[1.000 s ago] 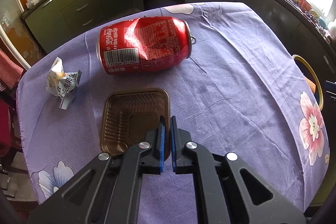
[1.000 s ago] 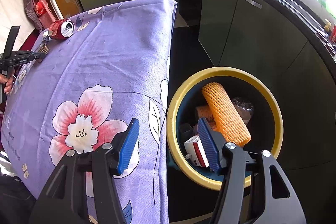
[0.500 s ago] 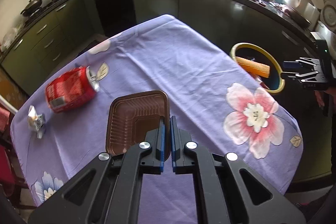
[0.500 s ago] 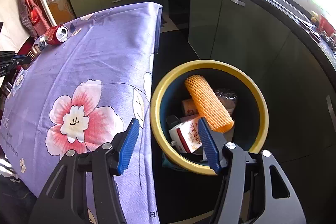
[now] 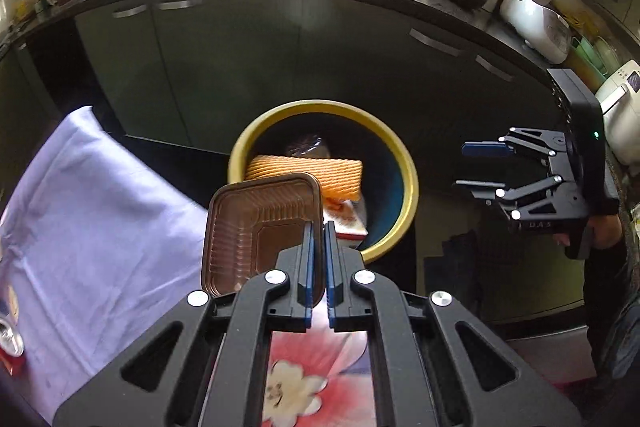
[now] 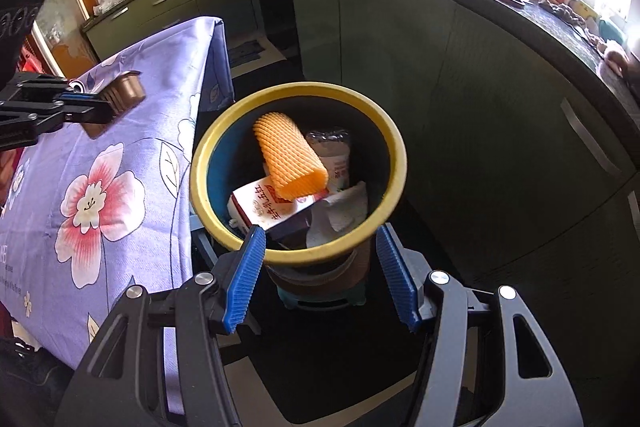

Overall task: Collect trash
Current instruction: 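Carry the brown tray over the bin and open the left gripper, then move the left gripper back toward the table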

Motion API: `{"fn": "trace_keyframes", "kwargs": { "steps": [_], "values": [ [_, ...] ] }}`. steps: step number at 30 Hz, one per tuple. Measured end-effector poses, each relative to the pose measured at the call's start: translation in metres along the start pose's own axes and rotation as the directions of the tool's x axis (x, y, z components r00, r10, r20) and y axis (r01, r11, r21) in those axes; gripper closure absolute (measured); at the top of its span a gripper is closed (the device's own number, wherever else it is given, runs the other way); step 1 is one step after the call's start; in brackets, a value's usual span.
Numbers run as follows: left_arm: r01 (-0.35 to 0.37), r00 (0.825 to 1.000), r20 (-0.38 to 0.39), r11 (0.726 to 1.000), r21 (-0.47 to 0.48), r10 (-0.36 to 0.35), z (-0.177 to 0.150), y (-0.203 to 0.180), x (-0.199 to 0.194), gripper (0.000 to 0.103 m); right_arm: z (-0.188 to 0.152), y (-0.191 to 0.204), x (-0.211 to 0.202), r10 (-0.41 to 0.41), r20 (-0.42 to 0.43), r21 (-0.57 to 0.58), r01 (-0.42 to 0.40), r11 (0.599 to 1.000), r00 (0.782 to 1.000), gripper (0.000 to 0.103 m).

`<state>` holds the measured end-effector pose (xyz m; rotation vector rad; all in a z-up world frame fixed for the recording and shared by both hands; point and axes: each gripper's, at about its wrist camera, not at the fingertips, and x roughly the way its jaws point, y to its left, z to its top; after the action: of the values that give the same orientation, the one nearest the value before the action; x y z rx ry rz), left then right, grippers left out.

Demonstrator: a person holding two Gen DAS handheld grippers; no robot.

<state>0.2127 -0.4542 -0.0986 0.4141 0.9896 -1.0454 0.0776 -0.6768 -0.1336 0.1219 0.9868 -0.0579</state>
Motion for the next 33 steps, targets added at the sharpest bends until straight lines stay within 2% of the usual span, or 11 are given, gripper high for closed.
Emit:
{"fn": "trace_keyframes", "kwargs": {
  "steps": [5, 10, 11, 13, 15, 19, 22, 24, 28, 31, 33],
  "values": [
    [0.065, 0.997, -0.05, 0.997, -0.042, -0.067, 0.037, -0.006, 0.068, 0.098, -0.012, -0.018, -0.001, 0.004, -0.007, 0.032, -0.004, 0.999, 1.0, 0.045],
    [0.038, 0.996, -0.079, 0.996, -0.085, -0.045, 0.047, 0.001, 0.108, 0.097, -0.014, -0.022, 0.004, 0.011, -0.018, 0.035, -0.01, 0.999, 1.0, 0.043],
    [0.038, 0.995, -0.087, 0.995, -0.097, -0.047, 0.046, 0.004, 0.11, 0.094, -0.013, -0.022, 0.004, 0.013, -0.017, 0.034, -0.012, 0.999, 1.0, 0.041],
    [0.031, 0.995, -0.088, 0.992, -0.124, -0.042, 0.044, 0.01, 0.113, 0.075, -0.01, -0.02, 0.005, 0.016, -0.015, 0.029, -0.016, 0.999, 1.0, 0.04],
    [0.029, 0.996, -0.08, 0.989, -0.144, -0.041, 0.04, 0.015, 0.11, 0.063, -0.007, -0.015, 0.003, 0.017, -0.01, 0.017, -0.017, 1.0, 1.0, 0.04],
    [0.033, 0.999, -0.035, 0.988, -0.151, -0.039, 0.028, 0.023, 0.079, 0.061, -0.003, -0.002, -0.004, 0.023, 0.004, -0.01, -0.023, 1.0, 1.0, 0.04],
    [0.045, 0.998, 0.058, 0.99, -0.131, -0.038, 0.005, 0.02, 0.034, 0.042, 0.0, 0.011, -0.009, 0.035, 0.016, -0.036, -0.034, 0.999, 0.999, 0.04],
    [0.041, 0.99, 0.139, 0.993, -0.111, -0.026, -0.02, 0.018, -0.005, 0.036, 0.005, 0.023, -0.01, 0.054, 0.018, -0.061, -0.053, 0.997, 0.998, 0.038],
    [-0.015, 0.96, 0.278, 0.995, -0.101, 0.042, -0.084, 0.03, -0.079, 0.025, 0.023, 0.058, -0.006, 0.091, 0.013, -0.144, -0.089, 0.986, 0.996, 0.038],
    [-0.09, 0.934, 0.33, 0.985, -0.147, 0.135, -0.139, 0.053, -0.125, 0.02, 0.048, 0.096, 0.001, 0.133, 0.006, -0.227, -0.129, 0.965, 0.991, 0.038],
    [-0.154, 0.916, 0.341, 0.969, -0.192, 0.213, -0.173, 0.072, -0.151, 0.02, 0.067, 0.126, 0.004, 0.161, 0.008, -0.284, -0.152, 0.947, 0.987, 0.038]
  ]
}}
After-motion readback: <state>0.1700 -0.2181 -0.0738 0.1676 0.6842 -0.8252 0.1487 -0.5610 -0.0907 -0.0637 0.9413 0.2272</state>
